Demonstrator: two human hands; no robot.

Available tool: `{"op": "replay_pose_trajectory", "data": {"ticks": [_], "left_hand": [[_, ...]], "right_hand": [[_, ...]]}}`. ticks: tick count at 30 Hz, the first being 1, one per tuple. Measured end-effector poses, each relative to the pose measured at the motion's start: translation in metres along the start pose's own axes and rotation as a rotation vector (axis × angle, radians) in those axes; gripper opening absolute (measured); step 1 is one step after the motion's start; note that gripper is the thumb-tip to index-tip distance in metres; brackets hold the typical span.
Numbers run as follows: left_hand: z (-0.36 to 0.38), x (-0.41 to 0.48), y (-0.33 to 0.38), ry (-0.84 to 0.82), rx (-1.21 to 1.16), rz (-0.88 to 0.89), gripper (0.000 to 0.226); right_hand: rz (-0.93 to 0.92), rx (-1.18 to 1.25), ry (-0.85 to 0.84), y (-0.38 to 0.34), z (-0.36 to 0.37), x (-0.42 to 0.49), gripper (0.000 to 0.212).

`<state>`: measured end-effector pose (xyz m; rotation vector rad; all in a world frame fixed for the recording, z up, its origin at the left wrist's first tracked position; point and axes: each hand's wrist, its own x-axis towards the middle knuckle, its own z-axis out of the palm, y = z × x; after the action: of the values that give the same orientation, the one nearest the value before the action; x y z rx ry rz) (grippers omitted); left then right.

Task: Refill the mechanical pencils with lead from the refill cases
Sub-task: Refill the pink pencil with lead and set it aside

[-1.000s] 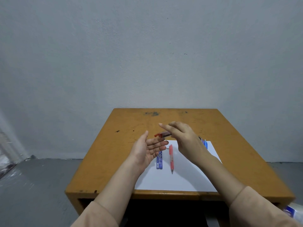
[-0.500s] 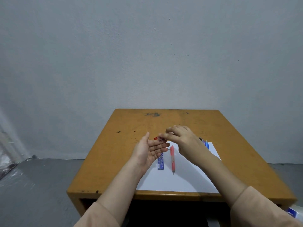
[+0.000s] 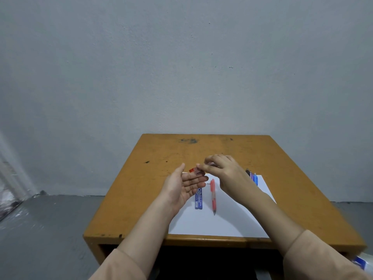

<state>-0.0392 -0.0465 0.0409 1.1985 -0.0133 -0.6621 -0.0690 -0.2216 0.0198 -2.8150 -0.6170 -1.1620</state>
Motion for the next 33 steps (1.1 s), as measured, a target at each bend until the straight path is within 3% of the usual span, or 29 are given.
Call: {"op": "replay_pose_trajectory", "data": {"ticks": [4,14,22,25,28,30,32,33], "left_hand": [[-0.001,-0.001,-0.001,0.042,0.037,0.053,0.035],[0.003,-0.013,-0.009,0.204,0.230,0.273,0.001],[0.006,-0.010,-0.012,0.246,0.285,0.415,0.011],[0.007,-0.007,-0.013,0.242,0.215,0.343,0.010],[0.009,-0.008,-0.008,0.094,-0.125,0.104,0.026],[0.007,-0.010,-0.005,-0.018,-0.275,-0.014,0.044],[0.006,-0.012,-0.002,-0.066,-0.296,-0.057,0.055],[0.006,-0.012,-0.002,-0.066,-0.283,-0.064,0.057]], "right_hand": [[0.041,0.020,0.027,0.003,0.001,-0.002,0.059],[0.076,0.002,0.043,-0.001,-0.006,-0.004,0.047],[0.084,0.031,0.098,-0.001,-0.008,-0.004,0.051],[0.086,0.076,0.107,0.004,-0.009,-0.001,0.071],[0.093,0.109,0.064,0.004,-0.011,0.000,0.090],[0.056,0.074,0.066,0.002,-0.013,0.001,0.072],[0.003,0.028,0.071,0.003,-0.012,-0.002,0.047],[-0.011,0.022,0.061,0.005,-0.012,-0.003,0.045]]}}
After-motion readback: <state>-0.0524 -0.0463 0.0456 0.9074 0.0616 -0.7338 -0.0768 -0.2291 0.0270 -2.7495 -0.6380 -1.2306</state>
